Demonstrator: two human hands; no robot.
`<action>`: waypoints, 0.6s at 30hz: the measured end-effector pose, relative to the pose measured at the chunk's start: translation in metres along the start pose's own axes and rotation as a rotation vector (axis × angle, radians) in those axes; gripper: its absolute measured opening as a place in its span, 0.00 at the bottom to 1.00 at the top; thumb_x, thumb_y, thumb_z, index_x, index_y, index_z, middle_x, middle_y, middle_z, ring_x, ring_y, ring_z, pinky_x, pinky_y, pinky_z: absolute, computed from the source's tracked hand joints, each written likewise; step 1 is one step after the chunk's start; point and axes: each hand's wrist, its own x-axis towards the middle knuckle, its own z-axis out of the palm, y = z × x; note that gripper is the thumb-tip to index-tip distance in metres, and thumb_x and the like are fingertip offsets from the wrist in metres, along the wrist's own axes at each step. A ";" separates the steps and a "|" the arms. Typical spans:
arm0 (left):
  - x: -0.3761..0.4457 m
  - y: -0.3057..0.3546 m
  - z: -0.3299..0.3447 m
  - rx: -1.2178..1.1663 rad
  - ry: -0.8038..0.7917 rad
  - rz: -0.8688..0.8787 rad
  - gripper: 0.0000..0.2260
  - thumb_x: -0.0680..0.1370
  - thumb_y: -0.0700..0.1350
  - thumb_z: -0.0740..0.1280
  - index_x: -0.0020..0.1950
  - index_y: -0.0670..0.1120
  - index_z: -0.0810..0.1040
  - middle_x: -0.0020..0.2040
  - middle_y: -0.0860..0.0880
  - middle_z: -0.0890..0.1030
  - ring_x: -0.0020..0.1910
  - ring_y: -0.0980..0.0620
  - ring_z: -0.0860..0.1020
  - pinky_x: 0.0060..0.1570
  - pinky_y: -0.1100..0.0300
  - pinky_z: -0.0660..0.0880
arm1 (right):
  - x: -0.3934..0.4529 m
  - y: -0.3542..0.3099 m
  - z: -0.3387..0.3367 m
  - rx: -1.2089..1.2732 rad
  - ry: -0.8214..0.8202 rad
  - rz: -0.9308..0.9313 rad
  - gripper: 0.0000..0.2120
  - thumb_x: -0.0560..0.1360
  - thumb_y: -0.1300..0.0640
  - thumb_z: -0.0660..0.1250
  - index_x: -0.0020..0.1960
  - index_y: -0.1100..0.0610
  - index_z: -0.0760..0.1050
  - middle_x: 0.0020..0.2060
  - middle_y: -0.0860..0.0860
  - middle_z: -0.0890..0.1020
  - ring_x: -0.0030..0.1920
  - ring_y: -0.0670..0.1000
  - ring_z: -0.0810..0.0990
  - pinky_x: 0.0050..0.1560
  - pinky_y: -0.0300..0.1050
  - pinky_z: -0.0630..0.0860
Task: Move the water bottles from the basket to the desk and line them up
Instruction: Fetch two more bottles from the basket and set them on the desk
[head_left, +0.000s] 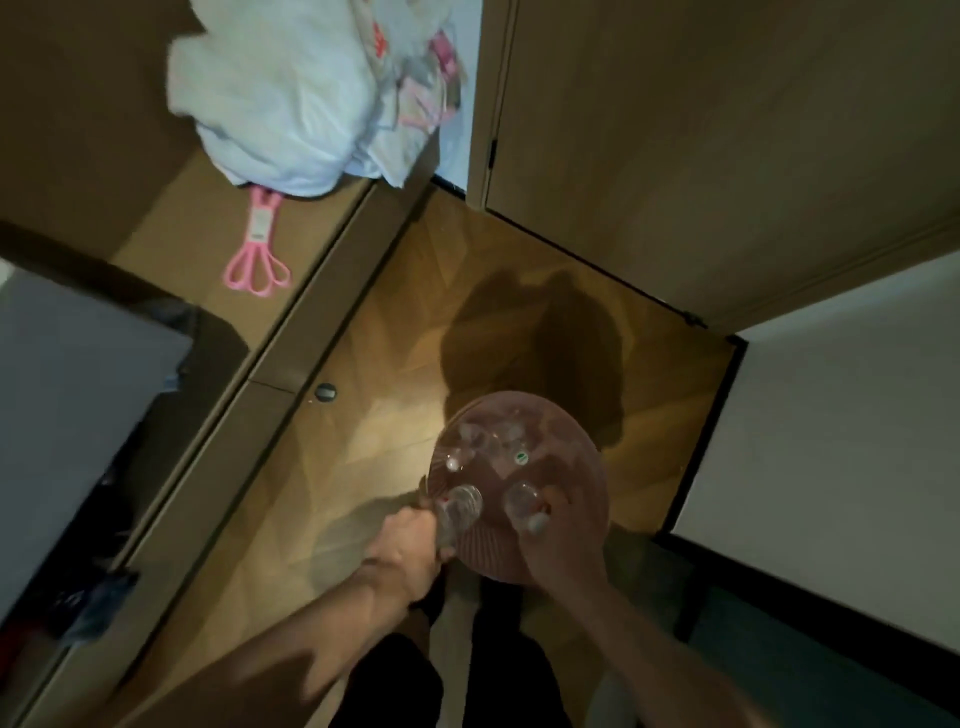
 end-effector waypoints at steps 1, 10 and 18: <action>-0.030 0.001 -0.020 0.038 -0.041 0.069 0.20 0.81 0.47 0.71 0.72 0.46 0.75 0.65 0.45 0.82 0.63 0.46 0.82 0.59 0.58 0.77 | -0.017 -0.015 -0.014 -0.035 -0.002 -0.032 0.18 0.80 0.47 0.71 0.67 0.51 0.76 0.67 0.48 0.75 0.67 0.52 0.74 0.64 0.48 0.74; -0.208 -0.047 -0.080 -0.225 0.221 -0.074 0.26 0.83 0.48 0.67 0.79 0.43 0.66 0.69 0.42 0.79 0.67 0.41 0.79 0.64 0.54 0.73 | -0.131 -0.092 -0.085 -0.210 -0.121 -0.424 0.18 0.83 0.51 0.66 0.72 0.52 0.73 0.74 0.49 0.71 0.70 0.50 0.71 0.57 0.31 0.58; -0.359 -0.097 -0.041 -0.555 0.631 -0.262 0.26 0.76 0.56 0.76 0.73 0.51 0.79 0.67 0.52 0.83 0.68 0.49 0.80 0.66 0.57 0.73 | -0.204 -0.156 -0.058 -0.465 -0.319 -0.720 0.05 0.74 0.55 0.74 0.46 0.47 0.79 0.52 0.45 0.75 0.54 0.52 0.81 0.52 0.43 0.74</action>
